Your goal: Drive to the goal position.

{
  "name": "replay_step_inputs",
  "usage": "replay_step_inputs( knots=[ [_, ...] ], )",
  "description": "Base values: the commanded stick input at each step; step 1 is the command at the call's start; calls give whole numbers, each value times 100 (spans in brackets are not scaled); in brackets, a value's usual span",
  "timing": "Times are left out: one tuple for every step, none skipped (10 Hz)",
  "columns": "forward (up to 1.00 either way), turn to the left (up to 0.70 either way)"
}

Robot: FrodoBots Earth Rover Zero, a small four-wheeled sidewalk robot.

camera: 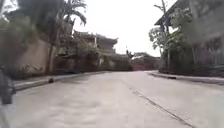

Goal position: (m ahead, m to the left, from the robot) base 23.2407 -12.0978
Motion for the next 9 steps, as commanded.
replay_step_inputs(
  knots=[
    [85, 0],
    [85, 0],
    [85, 0],
    [85, 0],
    [85, 0],
    [85, 0],
    [85, 0],
    [85, 0],
    [85, 0]
  ],
)
